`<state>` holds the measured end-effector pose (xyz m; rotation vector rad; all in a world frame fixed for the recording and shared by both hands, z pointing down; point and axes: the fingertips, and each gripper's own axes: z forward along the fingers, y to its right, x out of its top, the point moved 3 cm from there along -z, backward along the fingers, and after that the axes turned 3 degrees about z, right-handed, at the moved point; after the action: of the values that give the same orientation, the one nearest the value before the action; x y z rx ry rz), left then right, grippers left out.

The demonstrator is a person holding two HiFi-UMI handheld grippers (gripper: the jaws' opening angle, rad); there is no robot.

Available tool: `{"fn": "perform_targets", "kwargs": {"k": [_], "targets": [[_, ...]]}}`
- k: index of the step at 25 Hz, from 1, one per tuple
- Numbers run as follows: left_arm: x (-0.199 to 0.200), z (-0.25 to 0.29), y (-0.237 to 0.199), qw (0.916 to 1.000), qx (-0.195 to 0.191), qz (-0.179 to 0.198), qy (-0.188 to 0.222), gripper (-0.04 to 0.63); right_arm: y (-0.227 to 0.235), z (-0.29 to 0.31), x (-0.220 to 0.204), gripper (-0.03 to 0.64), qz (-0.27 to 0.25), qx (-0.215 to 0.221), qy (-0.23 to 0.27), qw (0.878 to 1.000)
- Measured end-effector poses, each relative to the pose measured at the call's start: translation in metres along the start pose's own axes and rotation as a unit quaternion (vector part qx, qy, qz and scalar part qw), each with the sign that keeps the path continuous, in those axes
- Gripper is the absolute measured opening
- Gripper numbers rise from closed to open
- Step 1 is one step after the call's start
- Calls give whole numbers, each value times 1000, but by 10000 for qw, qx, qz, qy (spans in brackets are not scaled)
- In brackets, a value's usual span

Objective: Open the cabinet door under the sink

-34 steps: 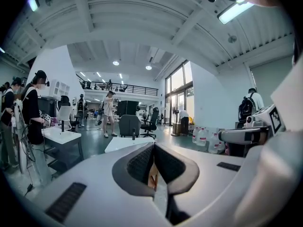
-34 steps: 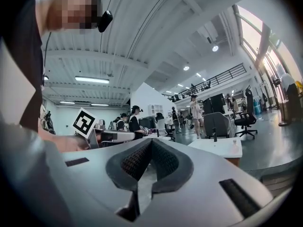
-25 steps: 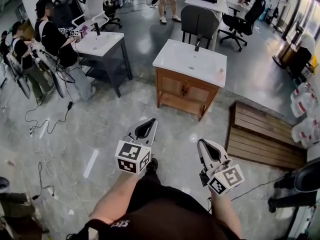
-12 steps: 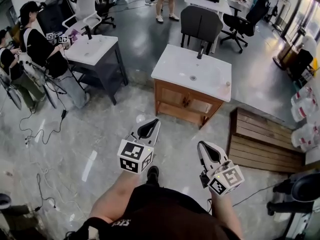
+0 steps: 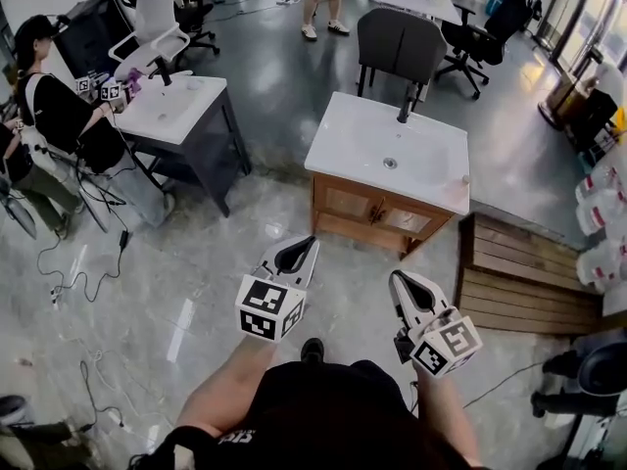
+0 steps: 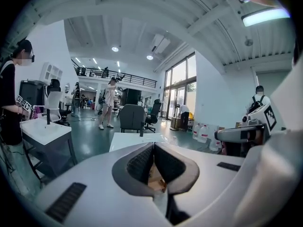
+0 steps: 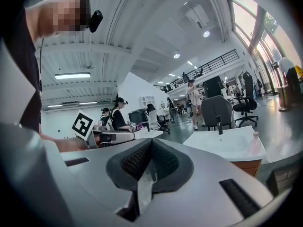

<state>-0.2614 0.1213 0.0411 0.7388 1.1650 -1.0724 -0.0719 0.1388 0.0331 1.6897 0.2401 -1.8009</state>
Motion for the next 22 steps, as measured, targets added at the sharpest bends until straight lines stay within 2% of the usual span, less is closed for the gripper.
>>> {"fn": "perform_targets", "kwargs": {"k": [11, 22], "targets": [[6, 65, -33, 9999, -156, -6, -50, 18, 51, 43, 8, 14, 140, -171, 3, 9998], [26, 180, -58, 9993, 165, -78, -328, 18, 164, 107, 33, 14, 321, 226, -198, 9990]]}}
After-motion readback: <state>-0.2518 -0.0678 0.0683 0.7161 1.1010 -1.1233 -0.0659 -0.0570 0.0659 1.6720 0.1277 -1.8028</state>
